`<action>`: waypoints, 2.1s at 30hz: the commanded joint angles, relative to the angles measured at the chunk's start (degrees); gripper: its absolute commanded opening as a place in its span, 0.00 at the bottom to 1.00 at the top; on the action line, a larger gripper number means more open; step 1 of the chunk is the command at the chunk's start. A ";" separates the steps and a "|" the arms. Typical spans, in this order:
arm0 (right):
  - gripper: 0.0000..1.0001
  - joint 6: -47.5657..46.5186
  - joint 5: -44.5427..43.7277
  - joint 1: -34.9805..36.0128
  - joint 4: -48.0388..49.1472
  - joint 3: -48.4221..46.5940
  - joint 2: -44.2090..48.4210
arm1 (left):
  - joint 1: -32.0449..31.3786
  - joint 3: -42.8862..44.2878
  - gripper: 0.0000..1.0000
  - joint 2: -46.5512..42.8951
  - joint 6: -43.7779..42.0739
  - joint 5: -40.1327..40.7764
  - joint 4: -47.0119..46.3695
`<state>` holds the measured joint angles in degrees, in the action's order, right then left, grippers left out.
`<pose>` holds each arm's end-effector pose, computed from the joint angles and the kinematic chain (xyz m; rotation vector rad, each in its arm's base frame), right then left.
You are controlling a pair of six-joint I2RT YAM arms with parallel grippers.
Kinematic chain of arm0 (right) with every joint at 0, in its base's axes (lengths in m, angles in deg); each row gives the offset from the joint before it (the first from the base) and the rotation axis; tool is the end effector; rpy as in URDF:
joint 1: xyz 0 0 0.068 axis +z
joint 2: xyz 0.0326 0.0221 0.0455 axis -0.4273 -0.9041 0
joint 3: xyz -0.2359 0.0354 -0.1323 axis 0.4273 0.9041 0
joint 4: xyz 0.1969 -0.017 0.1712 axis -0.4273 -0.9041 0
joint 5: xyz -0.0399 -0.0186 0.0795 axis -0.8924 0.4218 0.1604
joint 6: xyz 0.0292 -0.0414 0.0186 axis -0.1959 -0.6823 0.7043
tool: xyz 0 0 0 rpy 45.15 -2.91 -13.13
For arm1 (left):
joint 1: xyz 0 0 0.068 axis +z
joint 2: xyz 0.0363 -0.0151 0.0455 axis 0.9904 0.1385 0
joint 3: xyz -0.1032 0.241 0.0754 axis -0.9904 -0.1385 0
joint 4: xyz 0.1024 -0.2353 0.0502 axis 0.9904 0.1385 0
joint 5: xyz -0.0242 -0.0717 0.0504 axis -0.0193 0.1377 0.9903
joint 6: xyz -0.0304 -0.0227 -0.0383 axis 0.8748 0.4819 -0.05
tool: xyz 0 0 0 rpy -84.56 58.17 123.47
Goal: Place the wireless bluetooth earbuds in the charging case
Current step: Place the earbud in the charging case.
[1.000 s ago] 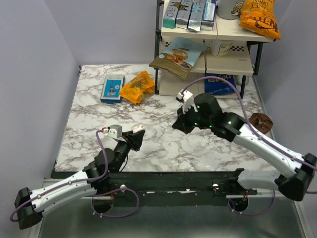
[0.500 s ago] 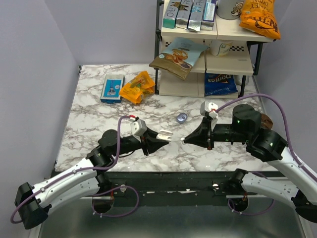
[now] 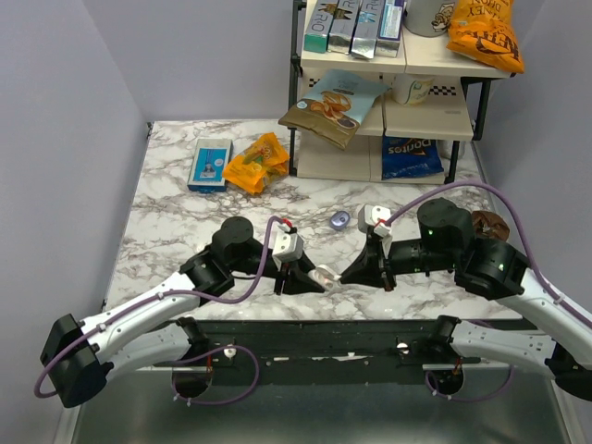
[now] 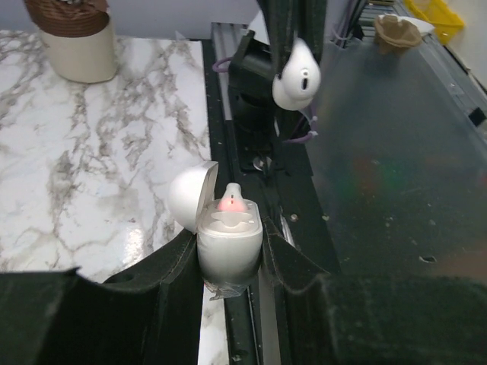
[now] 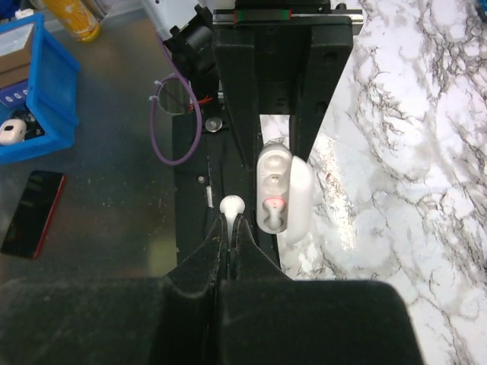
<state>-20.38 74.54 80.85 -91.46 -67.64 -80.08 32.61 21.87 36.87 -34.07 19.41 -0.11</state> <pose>0.0783 0.1458 0.4018 -1.3266 1.6125 1.0942 0.1166 -0.1780 0.2985 1.3043 1.3322 -1.4082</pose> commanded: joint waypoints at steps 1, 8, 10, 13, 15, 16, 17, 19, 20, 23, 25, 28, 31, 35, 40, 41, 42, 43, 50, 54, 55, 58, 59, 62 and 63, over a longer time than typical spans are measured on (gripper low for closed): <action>0.01 -1.70 -2.99 1.75 0.46 0.43 1.13 | 0.47 1.19 0.00 1.74 2.00 -10.76 -3.82; 0.01 -2.58 -4.22 4.56 0.72 1.04 -0.36 | 0.47 0.05 0.00 3.85 8.17 -13.15 -10.79; 0.01 -2.84 -5.19 5.70 0.72 1.22 -1.06 | 0.47 0.31 0.00 3.94 8.08 -12.97 -10.70; 0.01 -2.75 -6.51 6.58 1.16 1.48 -1.77 | 0.47 0.58 0.00 3.94 7.99 -12.45 -10.44; 0.01 -2.75 -7.38 6.85 1.95 1.83 -2.21 | 0.47 0.40 0.00 3.85 8.08 -12.18 -10.44; 0.01 -2.49 -7.74 7.11 2.30 1.92 -2.30 | 0.47 0.31 0.00 3.85 8.08 -11.92 -10.35; 0.01 -2.31 -7.91 7.20 2.65 2.18 -2.38 | 0.47 0.31 0.00 3.85 8.17 -11.83 -10.35; 0.01 -1.79 -9.14 7.55 3.80 2.36 -2.56 | 0.47 0.14 0.00 3.76 8.17 -11.39 -10.44; 0.01 -1.70 -9.67 7.56 4.32 2.62 -2.39 | 0.47 -0.04 0.00 3.68 8.17 -11.04 -10.61; 0.01 -1.08 -11.34 7.91 5.99 3.06 -2.39 | 0.47 -0.21 0.00 3.59 8.26 -10.69 -11.14; 0.01 -0.56 -12.22 8.08 7.22 3.42 -2.21 | 0.47 -0.22 0.00 3.68 8.43 -10.51 -11.14; 0.01 -0.29 -13.01 8.26 8.19 3.85 -2.38 | 0.47 -0.39 0.00 3.85 8.43 -10.34 -11.32; 0.01 -0.38 -13.01 8.35 8.28 3.77 -2.91 | 0.47 -0.48 0.00 3.94 8.69 -10.16 -11.58; 0.01 -0.29 -12.75 8.61 8.63 3.86 -3.26 | 0.47 -0.74 0.00 3.94 8.69 -9.90 -11.75; 0.01 -0.29 -13.01 9.14 8.55 3.94 -3.97 | 0.47 -0.83 0.00 3.85 8.70 -9.46 -12.28; 0.01 -0.38 -13.10 9.23 8.46 4.12 -3.97 | 0.47 -1.00 0.00 3.68 8.70 -9.46 -12.28; 0.01 -0.38 -13.01 9.23 8.28 4.21 -4.14 | 0.47 -1.01 0.00 3.68 8.70 -9.28 -12.28; 0.01 -0.38 -13.10 9.40 8.02 4.29 -4.14 | 0.47 -0.92 0.00 3.59 8.70 -9.19 -12.37; 0.01 -0.29 -13.19 10.02 6.97 4.82 -4.93 | 0.47 -1.18 0.00 2.80 8.43 -8.32 -12.63; 0.01 -0.38 -13.36 10.54 6.88 5.00 -4.93 | 0.47 -1.53 0.00 2.36 8.17 -7.88 -12.90; 0.01 -0.38 -13.45 10.72 6.88 5.17 -5.02 | 0.47 -1.62 0.00 2.27 8.17 -7.70 -12.99; 0.01 -0.56 -13.80 11.07 6.79 5.26 -4.93 | 0.56 -2.15 0.00 1.66 8.60 -7.35 -13.77; 0.01 -0.64 -13.89 11.16 6.79 5.44 -4.93 | 0.65 -2.32 0.00 1.31 8.87 -7.35 -15.00; 0.01 -0.64 -14.33 11.51 6.70 5.52 -4.93 | 0.91 -3.38 0.00 0.78 10.45 -6.91 -17.72; 0.01 -0.64 -14.42 11.69 6.70 5.61 -4.93 | 1.00 -3.64 0.00 0.69 10.71 -6.82 -18.25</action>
<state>-21.08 61.16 91.40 -84.31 -63.49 -84.39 32.98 19.03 39.25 -24.72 10.86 -11.15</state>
